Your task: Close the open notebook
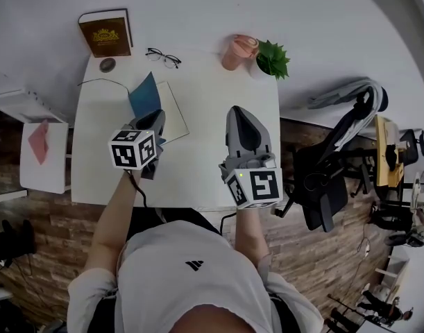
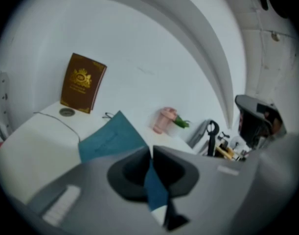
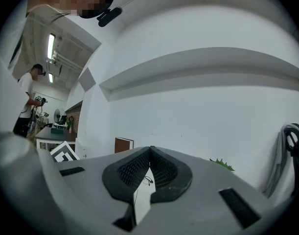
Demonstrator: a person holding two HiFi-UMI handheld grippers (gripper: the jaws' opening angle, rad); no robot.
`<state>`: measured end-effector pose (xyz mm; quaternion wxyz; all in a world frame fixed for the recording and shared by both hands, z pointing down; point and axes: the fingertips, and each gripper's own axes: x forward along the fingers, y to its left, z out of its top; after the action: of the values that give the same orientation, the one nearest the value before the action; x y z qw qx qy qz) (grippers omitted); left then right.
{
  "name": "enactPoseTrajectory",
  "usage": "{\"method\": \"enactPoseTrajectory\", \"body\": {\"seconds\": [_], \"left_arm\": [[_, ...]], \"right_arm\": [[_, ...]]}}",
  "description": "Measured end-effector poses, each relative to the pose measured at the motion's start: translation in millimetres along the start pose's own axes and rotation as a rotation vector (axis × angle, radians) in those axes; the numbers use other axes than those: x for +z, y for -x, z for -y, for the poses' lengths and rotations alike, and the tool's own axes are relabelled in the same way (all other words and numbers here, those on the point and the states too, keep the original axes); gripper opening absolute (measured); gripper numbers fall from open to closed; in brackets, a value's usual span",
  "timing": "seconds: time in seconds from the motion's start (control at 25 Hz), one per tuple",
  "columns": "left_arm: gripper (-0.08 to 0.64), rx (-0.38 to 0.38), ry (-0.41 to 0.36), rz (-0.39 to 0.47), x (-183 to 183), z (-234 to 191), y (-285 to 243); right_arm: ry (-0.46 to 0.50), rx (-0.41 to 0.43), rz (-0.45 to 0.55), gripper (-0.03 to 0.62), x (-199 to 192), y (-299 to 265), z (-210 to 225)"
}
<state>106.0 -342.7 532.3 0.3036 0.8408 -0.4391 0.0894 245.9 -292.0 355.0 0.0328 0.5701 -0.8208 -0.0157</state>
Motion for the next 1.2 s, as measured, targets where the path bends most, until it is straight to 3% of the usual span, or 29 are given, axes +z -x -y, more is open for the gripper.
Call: {"method": "enactPoseTrajectory", "body": {"seconds": [0.72, 1.2], "left_arm": [[0.069, 0.087, -0.072, -0.182, -56, 9, -90], [0.035, 0.157, -0.218, -0.366, -81, 9, -107]], "right_arm": [[-0.042, -0.001, -0.060, -0.008, -35, 6, 64], [-0.066, 0.016, -0.064, -0.008, -44, -1, 73]]}}
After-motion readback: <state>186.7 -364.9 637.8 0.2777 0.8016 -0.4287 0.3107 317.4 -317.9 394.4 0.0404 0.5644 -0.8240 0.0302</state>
